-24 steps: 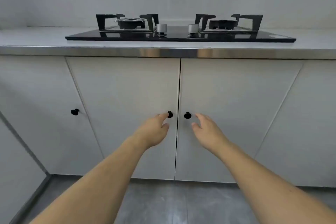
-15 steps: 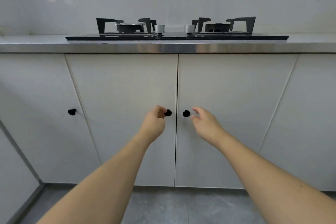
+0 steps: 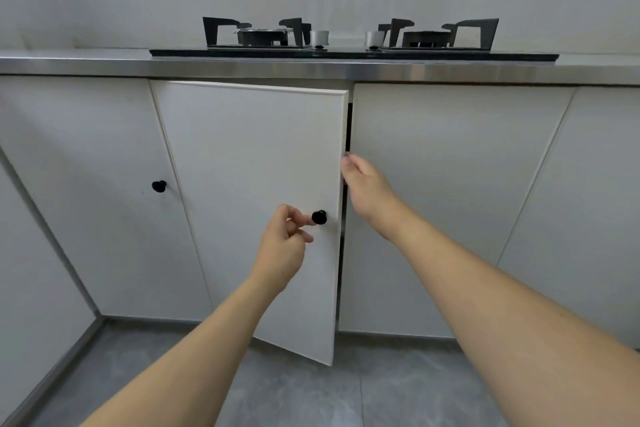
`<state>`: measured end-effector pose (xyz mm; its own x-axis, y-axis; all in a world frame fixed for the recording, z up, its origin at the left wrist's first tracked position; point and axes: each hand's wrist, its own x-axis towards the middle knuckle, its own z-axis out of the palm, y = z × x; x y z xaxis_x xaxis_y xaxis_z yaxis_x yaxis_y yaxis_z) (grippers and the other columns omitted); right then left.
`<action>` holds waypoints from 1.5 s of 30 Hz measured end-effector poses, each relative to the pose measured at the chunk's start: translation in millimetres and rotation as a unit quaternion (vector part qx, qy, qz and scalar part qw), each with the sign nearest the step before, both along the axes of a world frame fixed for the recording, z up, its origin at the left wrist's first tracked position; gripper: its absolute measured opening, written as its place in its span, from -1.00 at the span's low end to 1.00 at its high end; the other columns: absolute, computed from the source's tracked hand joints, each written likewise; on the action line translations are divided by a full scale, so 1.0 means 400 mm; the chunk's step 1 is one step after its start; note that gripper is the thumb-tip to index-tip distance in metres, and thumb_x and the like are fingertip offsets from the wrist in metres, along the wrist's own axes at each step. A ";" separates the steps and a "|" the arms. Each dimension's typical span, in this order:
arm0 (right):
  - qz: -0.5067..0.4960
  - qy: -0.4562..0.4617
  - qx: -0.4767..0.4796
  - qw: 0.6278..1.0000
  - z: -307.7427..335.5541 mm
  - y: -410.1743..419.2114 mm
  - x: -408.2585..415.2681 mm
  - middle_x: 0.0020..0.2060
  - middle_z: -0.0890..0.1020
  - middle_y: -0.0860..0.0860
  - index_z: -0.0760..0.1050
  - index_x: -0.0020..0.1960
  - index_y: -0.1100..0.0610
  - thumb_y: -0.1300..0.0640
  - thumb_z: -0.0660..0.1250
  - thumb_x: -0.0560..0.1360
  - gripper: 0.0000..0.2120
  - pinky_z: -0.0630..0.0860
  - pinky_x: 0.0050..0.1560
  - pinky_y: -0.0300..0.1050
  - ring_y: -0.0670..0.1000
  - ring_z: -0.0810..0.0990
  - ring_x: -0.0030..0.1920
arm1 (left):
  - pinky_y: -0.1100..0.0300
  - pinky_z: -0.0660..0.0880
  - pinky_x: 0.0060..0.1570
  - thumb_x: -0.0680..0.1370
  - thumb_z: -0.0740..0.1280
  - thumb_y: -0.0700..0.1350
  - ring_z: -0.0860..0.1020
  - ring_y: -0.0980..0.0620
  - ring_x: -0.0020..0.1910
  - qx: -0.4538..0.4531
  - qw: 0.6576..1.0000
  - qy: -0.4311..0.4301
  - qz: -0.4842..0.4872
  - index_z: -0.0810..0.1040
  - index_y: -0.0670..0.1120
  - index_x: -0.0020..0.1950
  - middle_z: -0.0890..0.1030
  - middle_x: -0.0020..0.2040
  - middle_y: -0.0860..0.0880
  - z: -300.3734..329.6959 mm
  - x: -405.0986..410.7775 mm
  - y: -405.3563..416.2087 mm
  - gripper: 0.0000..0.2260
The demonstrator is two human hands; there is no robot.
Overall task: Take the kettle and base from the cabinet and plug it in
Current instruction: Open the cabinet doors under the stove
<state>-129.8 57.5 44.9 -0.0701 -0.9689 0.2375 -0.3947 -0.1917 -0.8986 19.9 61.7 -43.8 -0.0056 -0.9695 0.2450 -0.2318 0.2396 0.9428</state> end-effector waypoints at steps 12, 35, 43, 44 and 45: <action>0.047 -0.044 0.043 0.997 0.031 0.063 0.006 -0.10 0.67 0.05 0.53 0.04 0.26 0.00 0.06 0.63 -0.61 0.50 -0.08 -0.15 0.03 0.64 -0.12 | -0.23 -0.31 0.42 0.63 0.00 0.06 -0.13 -0.29 0.54 -0.223 0.397 -0.884 -0.107 0.00 -0.23 0.56 -0.05 0.57 -0.26 -0.110 -0.096 0.177 -0.42; 0.313 0.040 -0.086 0.945 0.017 0.235 0.445 0.48 0.31 0.03 0.09 0.55 0.02 -0.08 0.30 0.53 -0.32 0.28 0.44 -0.04 -0.03 0.33 0.44 | -0.21 0.03 0.46 0.62 0.21 -0.06 0.14 -0.29 0.49 0.058 0.181 -0.975 -0.115 0.28 -0.12 0.47 0.26 0.50 -0.21 -0.162 0.259 0.251 -0.57; 0.291 0.039 -0.123 0.948 0.006 0.222 0.624 0.36 0.48 0.06 0.35 0.43 0.17 0.20 0.21 0.58 -0.59 0.24 0.27 -0.43 0.00 0.45 0.37 | -0.28 -0.02 0.44 0.60 0.26 -0.03 0.15 -0.29 0.47 -0.016 0.188 -0.967 -0.171 0.37 -0.10 0.43 0.27 0.50 -0.17 -0.121 0.470 0.268 -0.59; 0.308 0.040 -0.106 0.945 0.003 0.219 0.640 0.42 0.42 0.06 0.34 0.43 0.19 0.22 0.20 0.59 -0.59 0.17 0.27 -0.46 -0.02 0.39 0.41 | -0.26 -0.03 0.45 0.60 0.25 0.00 0.13 -0.25 0.48 -0.014 0.189 -0.967 -0.169 0.35 -0.07 0.45 0.25 0.51 -0.14 -0.118 0.493 0.267 -0.58; 0.327 0.048 -0.088 0.940 0.000 0.217 0.661 0.47 0.32 0.06 0.32 0.45 0.19 0.22 0.18 0.60 -0.58 0.11 0.32 -0.45 -0.04 0.32 0.45 | -0.23 -0.07 0.46 0.61 0.23 0.04 0.09 -0.22 0.50 0.001 0.191 -0.967 -0.165 0.32 -0.05 0.47 0.21 0.53 -0.11 -0.115 0.517 0.262 -0.56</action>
<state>134.7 144.2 44.9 0.5563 -0.7424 0.3734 -0.2191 -0.5645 -0.7958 226.6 166.6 -89.9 -0.1456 -0.8379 -0.5261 -0.1199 0.5428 -0.8313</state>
